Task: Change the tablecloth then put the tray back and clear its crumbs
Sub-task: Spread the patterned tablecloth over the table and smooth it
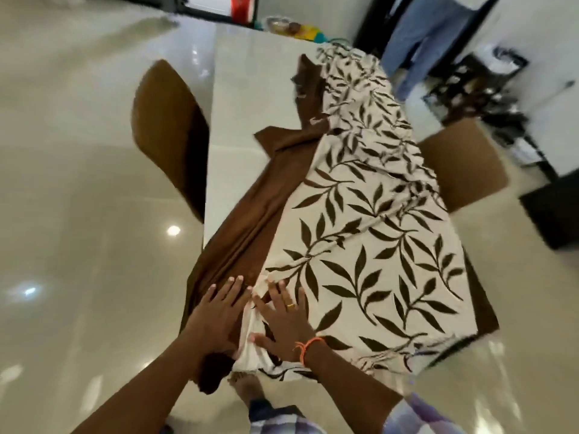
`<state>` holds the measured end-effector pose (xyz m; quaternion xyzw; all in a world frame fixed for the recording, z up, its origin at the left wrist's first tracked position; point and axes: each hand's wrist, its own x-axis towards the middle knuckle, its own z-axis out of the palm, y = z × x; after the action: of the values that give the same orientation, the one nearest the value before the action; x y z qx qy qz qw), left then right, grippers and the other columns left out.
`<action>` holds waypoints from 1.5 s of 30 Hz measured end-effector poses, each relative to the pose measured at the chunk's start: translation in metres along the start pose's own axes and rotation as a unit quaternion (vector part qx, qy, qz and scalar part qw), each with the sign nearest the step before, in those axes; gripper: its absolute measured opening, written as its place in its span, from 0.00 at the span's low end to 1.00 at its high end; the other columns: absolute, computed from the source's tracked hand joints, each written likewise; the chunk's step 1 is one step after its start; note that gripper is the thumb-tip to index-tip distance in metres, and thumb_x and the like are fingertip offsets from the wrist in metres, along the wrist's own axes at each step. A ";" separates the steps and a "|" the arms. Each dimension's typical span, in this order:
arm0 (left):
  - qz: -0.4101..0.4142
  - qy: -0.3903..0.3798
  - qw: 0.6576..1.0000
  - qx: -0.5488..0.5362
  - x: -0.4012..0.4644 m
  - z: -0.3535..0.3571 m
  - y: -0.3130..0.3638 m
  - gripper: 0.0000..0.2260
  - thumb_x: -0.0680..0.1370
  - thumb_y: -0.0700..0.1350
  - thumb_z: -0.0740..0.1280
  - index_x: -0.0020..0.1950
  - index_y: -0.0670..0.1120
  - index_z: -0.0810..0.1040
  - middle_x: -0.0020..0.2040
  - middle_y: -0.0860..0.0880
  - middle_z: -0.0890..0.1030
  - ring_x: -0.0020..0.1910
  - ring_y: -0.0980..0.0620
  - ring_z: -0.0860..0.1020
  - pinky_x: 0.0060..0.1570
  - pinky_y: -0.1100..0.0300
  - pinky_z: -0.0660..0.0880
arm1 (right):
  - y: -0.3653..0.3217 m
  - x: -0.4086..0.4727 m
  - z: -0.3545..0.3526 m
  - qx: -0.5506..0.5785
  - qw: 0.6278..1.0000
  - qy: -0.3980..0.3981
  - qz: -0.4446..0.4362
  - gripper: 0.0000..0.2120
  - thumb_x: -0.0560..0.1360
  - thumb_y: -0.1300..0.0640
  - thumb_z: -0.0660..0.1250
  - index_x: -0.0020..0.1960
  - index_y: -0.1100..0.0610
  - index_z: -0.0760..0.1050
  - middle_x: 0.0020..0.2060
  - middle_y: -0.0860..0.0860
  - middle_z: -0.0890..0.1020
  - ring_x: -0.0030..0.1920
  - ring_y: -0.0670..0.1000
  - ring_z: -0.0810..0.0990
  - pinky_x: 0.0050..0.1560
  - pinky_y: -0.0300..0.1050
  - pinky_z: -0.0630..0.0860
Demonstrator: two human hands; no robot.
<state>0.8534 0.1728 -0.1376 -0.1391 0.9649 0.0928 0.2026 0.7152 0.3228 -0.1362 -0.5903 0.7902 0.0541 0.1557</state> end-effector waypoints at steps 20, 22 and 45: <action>0.111 -0.024 0.959 -0.258 0.018 -0.097 -0.150 0.13 0.75 0.46 0.67 0.58 0.45 0.77 0.55 0.46 0.79 0.54 0.47 0.78 0.56 0.51 0.76 | -0.099 0.152 -0.069 0.178 0.886 0.207 0.374 0.11 0.75 0.47 0.63 0.52 0.52 0.74 0.53 0.52 0.75 0.52 0.54 0.75 0.51 0.51 0.75; 0.102 0.016 0.964 -0.245 0.045 -0.127 -0.182 0.15 0.76 0.47 0.68 0.62 0.44 0.76 0.59 0.45 0.78 0.59 0.47 0.77 0.59 0.52 0.74 | -0.080 0.197 -0.089 0.180 0.875 0.260 0.366 0.10 0.75 0.49 0.65 0.51 0.55 0.76 0.51 0.53 0.76 0.50 0.54 0.76 0.50 0.50 0.75; 0.224 0.110 0.964 -0.096 0.494 -0.328 -0.389 0.19 0.79 0.39 0.61 0.71 0.42 0.70 0.67 0.42 0.73 0.58 0.41 0.77 0.55 0.45 0.76 | 0.078 0.508 -0.188 0.249 0.878 0.074 0.402 0.13 0.67 0.45 0.54 0.37 0.50 0.73 0.39 0.50 0.81 0.48 0.57 0.77 0.47 0.48 0.64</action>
<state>0.4180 -0.3854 -0.0964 0.0519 0.9743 0.2124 0.0544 0.4779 -0.1705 -0.1231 -0.1661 0.9559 -0.1306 0.2038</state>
